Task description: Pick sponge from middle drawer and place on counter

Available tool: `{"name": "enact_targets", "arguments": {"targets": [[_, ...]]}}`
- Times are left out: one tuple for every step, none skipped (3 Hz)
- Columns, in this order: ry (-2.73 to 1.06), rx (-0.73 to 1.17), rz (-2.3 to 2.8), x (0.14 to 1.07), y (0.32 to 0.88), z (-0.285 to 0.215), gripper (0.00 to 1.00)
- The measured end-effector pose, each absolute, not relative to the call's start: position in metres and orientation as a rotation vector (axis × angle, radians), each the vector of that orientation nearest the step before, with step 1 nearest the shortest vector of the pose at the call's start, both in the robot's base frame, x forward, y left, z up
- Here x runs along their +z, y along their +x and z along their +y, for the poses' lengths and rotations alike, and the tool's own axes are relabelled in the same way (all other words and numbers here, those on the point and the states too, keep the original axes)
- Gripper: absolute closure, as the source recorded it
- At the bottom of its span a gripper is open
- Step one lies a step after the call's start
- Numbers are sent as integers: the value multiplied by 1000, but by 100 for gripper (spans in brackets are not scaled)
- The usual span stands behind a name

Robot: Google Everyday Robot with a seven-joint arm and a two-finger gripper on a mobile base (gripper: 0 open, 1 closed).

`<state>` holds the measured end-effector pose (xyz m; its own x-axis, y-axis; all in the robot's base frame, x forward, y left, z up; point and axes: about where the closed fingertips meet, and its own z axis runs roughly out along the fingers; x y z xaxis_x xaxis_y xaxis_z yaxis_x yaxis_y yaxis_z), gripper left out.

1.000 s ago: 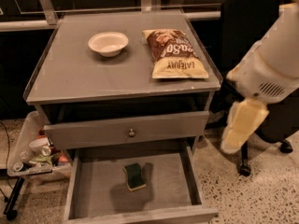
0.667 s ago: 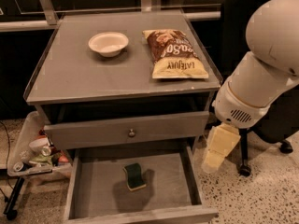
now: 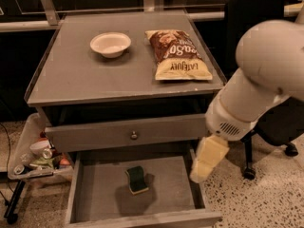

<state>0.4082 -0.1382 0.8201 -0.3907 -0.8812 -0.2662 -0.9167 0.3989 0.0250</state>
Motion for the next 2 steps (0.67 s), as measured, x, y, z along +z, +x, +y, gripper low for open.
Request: {"name": "enact_targets", "arguments": {"targets": [[-1438,368,2499,765,414,-114,0],[-1284,439,2538,719,425,-101,0]]}}
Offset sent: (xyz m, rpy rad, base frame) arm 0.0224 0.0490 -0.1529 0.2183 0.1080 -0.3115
